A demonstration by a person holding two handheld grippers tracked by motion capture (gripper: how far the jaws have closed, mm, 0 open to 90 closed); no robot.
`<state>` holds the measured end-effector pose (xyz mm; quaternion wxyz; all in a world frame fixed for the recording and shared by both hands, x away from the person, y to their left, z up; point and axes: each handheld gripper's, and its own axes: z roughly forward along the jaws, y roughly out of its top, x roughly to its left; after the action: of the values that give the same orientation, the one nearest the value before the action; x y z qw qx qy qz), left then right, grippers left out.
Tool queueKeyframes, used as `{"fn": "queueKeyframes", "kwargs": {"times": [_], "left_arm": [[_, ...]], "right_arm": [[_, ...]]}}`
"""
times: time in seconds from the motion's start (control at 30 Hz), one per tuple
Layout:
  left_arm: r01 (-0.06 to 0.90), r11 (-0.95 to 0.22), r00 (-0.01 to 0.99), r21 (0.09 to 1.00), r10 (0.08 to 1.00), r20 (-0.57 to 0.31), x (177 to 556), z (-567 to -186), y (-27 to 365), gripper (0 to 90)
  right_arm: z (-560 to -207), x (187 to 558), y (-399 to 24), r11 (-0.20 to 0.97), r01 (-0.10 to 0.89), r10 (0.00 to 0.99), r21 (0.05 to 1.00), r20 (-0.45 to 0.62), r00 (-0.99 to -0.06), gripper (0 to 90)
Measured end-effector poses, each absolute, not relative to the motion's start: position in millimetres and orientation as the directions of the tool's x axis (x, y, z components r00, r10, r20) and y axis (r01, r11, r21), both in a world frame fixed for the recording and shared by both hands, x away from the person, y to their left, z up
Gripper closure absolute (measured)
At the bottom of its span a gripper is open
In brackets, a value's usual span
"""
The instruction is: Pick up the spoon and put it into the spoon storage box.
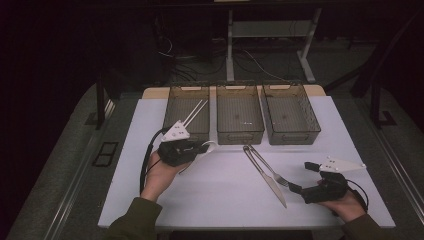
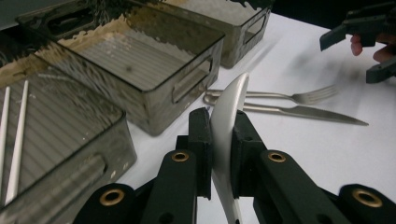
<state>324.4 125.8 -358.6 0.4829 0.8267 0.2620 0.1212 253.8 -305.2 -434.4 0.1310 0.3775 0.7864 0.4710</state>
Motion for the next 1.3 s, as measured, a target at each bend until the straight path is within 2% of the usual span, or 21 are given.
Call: {"fn": "queueKeyframes", "kwargs": {"times": [0.57,1.3], "left_arm": [[0.292,-0.401,0.840,0.868,0.542,-0.032,374,-337,97,80.5],[0.250,-0.425,0.851,0.870,0.525,0.012,437,-320,35,80.5]], "right_arm": [[-434,253,-307,0.254,0.474,0.720,0.843,0.162,-0.675,1.0],[-433,252,-308,0.243,0.471,0.717,0.848,0.170,-0.676,1.0]]}}
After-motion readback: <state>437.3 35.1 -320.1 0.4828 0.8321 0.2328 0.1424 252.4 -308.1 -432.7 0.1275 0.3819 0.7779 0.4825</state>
